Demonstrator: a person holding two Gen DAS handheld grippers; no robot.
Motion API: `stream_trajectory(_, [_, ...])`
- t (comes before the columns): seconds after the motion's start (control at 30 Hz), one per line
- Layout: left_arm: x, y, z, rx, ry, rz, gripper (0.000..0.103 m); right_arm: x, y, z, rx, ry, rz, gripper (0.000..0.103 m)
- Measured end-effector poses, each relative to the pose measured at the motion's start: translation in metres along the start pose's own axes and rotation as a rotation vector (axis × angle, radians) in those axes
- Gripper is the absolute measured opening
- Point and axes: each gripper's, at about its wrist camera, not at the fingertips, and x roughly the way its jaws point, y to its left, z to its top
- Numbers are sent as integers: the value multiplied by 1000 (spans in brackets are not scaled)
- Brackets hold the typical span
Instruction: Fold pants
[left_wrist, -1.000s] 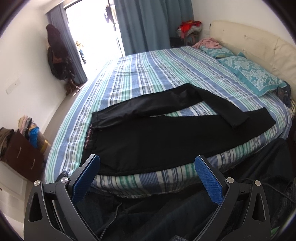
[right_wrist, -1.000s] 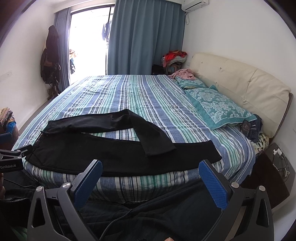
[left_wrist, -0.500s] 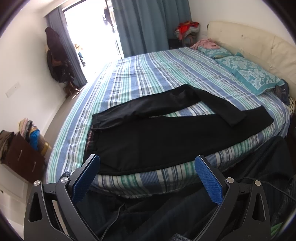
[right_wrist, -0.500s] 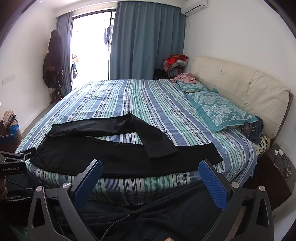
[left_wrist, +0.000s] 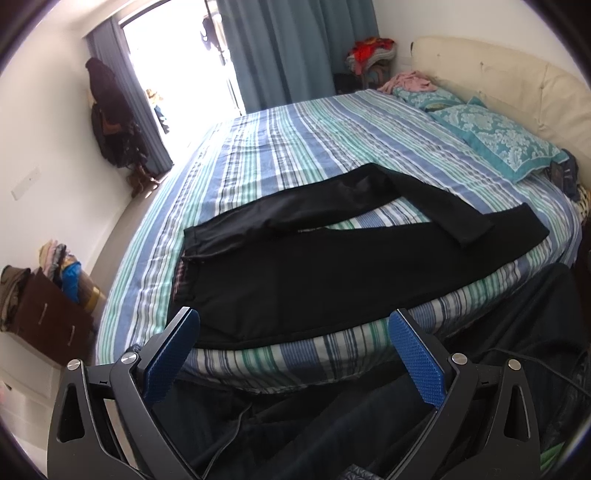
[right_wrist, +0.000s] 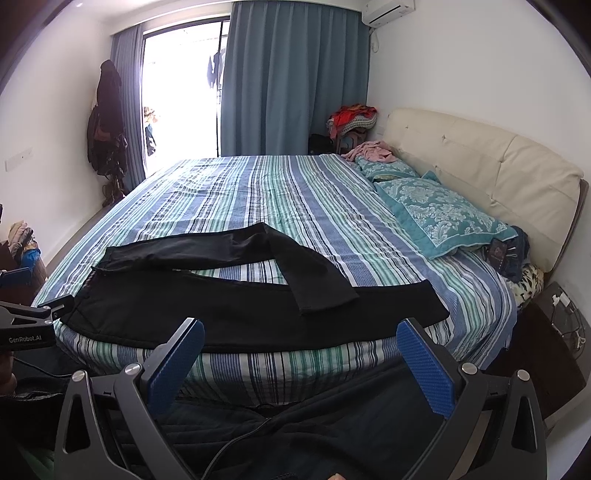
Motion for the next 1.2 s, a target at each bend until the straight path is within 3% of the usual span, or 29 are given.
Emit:
stream_trajectory(0.57, [8,5,4,-28,5,23,102,21,4,-4,-36,65,86,103])
stream_trajectory(0.7, [9,9,5,-49,-6,19,102,31,-4,-2,-99,-40,97,103])
stream_trajectory(0.77, [14,10,4,-52,10,14,102,57,-10,-1,-169,-68,71,103])
stream_trajectory(0.83, [19,10,5,-55,26,10,102,105,-15,-3,-245,5,76,103])
stream_trajectory(0.9, [21,11,6,-58,31,13,102,162,-12,-11,-333,151,142,86])
stream_trajectory(0.97, [22,12,7,-64,30,20,102,216,-3,-23,-448,309,198,59])
stream_trajectory(1.07, [26,15,8,-79,40,33,102,275,2,-32,-554,394,255,58])
stream_trajectory(1.2, [34,23,9,-110,63,53,102,326,-5,-36,-654,438,241,58])
